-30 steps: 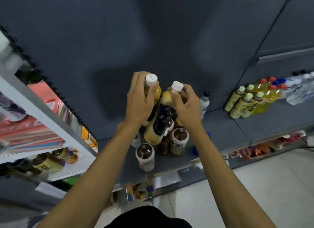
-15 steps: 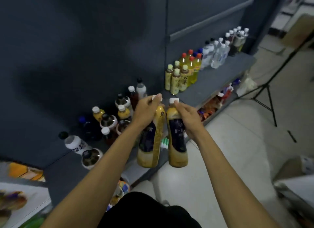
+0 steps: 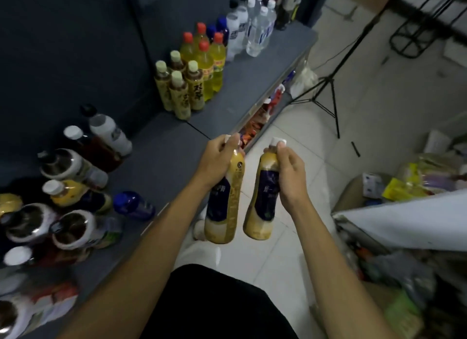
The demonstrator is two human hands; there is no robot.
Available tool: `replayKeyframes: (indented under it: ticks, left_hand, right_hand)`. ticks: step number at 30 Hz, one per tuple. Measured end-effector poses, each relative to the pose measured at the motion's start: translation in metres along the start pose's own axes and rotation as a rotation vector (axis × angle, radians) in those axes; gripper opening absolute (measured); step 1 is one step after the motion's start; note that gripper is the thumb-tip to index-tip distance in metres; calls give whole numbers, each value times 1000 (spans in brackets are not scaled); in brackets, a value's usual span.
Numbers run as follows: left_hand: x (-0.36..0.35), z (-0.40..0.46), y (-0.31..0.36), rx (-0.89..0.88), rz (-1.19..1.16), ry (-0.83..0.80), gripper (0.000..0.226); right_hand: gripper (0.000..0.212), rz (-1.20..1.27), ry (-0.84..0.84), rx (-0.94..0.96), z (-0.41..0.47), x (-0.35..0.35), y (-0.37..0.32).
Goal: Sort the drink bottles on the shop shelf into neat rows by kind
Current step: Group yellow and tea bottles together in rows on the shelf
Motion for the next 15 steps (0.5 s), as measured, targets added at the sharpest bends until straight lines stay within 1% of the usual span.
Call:
replayKeyframes:
  ticks: [3, 6, 9, 10, 12, 15]
  left_hand:
    - [-9, 42, -2, 45, -35, 42, 36]
    - [-10, 71, 2, 112, -126, 157, 28]
    - [-11, 89, 0, 212, -265, 141, 24]
    - [-12, 96, 0, 225, -291, 148, 24]
    - [-11, 111, 5, 234, -282, 226, 22]
    - [-2, 125, 8, 245, -146, 451, 19]
  right_hand:
    - [44, -50, -16, -44, 37, 9, -3]
    - [50, -105, -32, -95, 71, 12, 3]
    - [52, -113, -76, -92, 104, 2, 7]
    - [50, -110, -107, -94, 116, -5, 5]
    - [48, -78, -200, -93, 145, -26, 2]
    - [55, -65, -395, -37, 189, -62, -6]
Point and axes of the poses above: each hand's wrist, its own z-axis towards the middle knuckle, its own x-axis out of the back of the hand, y = z × x, the point moved 2 cm from there along z, towards the middle knuckle, and after that the axes turned 1 degree about y, right-handed, at the moved point
